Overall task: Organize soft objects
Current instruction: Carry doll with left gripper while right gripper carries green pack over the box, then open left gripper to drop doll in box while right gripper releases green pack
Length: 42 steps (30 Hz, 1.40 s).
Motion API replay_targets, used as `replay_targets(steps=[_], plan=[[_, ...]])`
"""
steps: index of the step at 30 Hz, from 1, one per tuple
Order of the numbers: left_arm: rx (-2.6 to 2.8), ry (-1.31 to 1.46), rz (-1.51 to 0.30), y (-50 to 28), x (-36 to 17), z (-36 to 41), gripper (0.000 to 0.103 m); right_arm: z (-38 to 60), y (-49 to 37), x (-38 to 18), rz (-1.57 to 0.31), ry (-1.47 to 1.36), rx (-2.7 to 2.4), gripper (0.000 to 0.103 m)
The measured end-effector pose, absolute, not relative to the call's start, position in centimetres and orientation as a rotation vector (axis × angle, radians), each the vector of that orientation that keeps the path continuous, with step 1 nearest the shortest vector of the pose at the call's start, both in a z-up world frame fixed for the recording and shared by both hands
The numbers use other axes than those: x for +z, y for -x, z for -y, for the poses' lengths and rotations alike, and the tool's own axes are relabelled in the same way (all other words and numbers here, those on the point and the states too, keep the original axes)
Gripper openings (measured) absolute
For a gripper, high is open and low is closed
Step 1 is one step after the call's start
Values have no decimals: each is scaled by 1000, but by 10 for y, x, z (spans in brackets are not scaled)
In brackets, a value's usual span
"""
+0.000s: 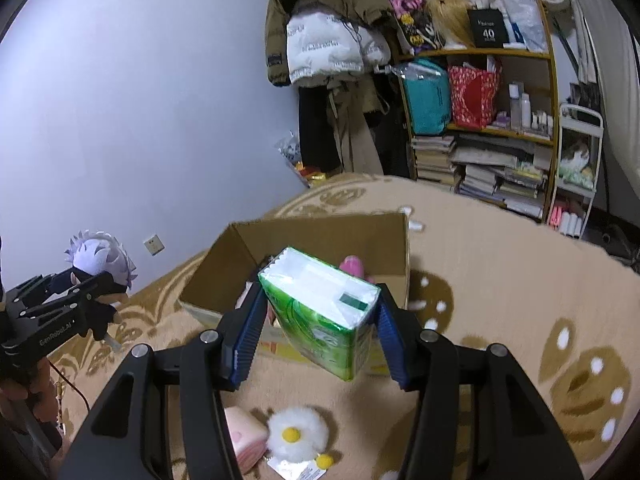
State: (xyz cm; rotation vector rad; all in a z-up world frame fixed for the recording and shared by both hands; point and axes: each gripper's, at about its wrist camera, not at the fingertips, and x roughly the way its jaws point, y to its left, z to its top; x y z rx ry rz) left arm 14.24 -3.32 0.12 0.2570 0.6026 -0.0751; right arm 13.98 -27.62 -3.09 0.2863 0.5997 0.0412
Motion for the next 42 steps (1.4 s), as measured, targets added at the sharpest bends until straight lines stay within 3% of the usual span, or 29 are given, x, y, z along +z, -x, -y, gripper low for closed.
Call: replay_targets(steps=[17,33,42], plan=[[-95,-230,-546,-191,27,65,50,278,-171,17,-517,-191,62,57],[-236,-139,-717,-237,-22,99,50,274,-206,-30,-660,-177,39,57],[-208,-187,-732,-238,-25,110,57,282,-210,-40,-699,-202,25,62]])
